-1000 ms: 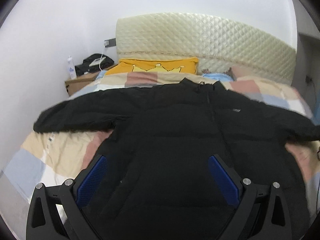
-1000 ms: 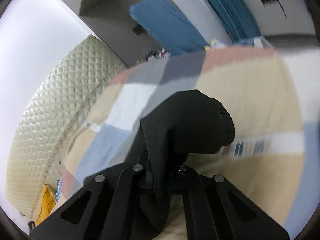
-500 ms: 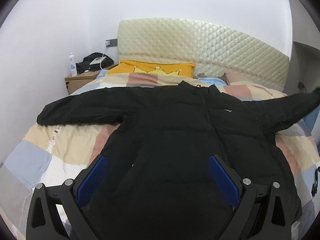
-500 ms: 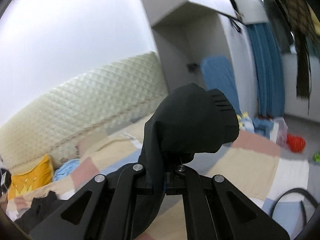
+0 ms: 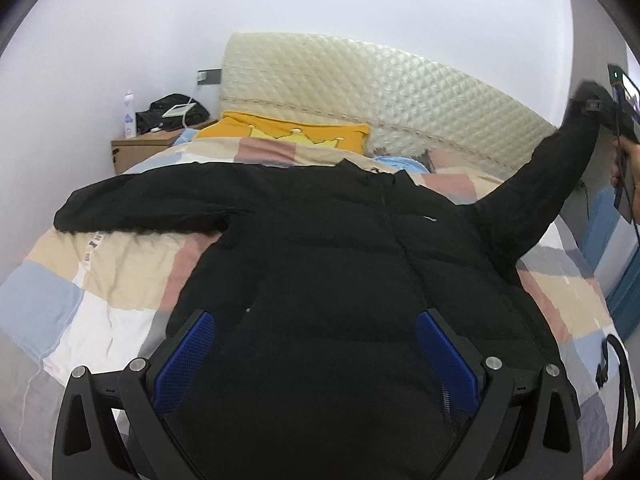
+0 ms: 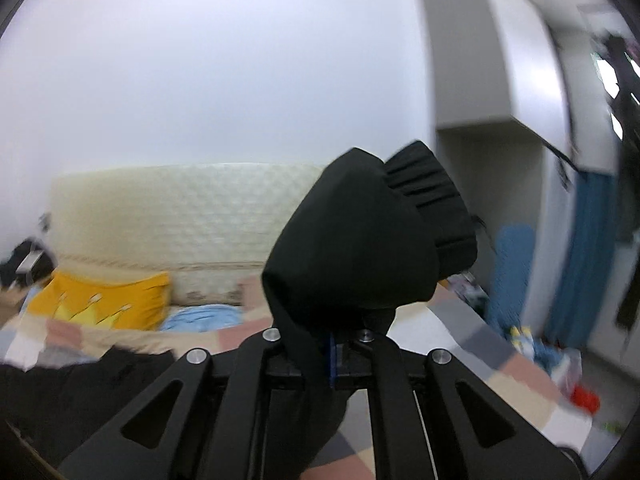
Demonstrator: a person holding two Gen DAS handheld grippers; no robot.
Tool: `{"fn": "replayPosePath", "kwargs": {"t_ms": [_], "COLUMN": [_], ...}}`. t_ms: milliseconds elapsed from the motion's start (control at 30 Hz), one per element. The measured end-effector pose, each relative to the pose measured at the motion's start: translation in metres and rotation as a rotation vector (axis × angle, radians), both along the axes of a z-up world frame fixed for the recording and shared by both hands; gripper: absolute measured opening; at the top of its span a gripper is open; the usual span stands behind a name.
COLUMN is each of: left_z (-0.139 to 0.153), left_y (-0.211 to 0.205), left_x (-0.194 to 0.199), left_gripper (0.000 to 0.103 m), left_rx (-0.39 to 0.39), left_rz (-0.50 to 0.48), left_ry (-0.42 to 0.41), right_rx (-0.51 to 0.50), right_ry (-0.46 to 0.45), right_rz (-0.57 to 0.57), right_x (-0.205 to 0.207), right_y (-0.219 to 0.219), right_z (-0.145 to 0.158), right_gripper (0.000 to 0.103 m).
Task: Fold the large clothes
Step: 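Lift the held sleeve with the right tool and carry it over the jacket body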
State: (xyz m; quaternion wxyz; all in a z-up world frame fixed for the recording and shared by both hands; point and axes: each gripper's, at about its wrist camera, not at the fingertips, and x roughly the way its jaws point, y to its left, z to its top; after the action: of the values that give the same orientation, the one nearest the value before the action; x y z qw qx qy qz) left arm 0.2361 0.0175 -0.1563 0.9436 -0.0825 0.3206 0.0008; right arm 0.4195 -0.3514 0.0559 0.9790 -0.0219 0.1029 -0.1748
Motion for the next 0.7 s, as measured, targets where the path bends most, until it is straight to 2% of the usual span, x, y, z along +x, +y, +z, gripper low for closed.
{"fn": "replayPosePath", "kwargs": {"t_ms": [133,233,367,433,533,700], "left_z": [-0.004,-0.002,0.003,0.009,0.017,0.017], "left_y": [0.016,0.03,0.048,0.058,0.07,0.089], "left_x": [0.004,-0.003,-0.013,-0.017,-0.02,-0.019], "left_gripper": [0.102,0.102,0.102,0.102,0.102,0.102], "left_rx": [-0.032,-0.053,-0.085,-0.117,-0.124,-0.154], "left_rz": [0.019,0.047,0.074,0.076,0.113,0.157], "left_ry": [0.027,0.02,-0.017,-0.055,-0.099,-0.1], "right_rx": [-0.076,-0.077,-0.068,-0.081,-0.068,-0.127], "right_ry": [0.036,0.049,0.07,0.095,0.139,0.218], "right_rz": [0.125,0.196,0.269,0.31,0.377,0.468], "right_x": [0.007,0.014,0.02,0.022,0.031,0.044], "right_y": [0.068,0.113,0.165,0.19,0.227,0.281], "right_z": [0.001,-0.002,-0.023,-0.04,-0.072,-0.127], "right_gripper": [0.007,0.007,0.007,0.007,0.008,0.01]}}
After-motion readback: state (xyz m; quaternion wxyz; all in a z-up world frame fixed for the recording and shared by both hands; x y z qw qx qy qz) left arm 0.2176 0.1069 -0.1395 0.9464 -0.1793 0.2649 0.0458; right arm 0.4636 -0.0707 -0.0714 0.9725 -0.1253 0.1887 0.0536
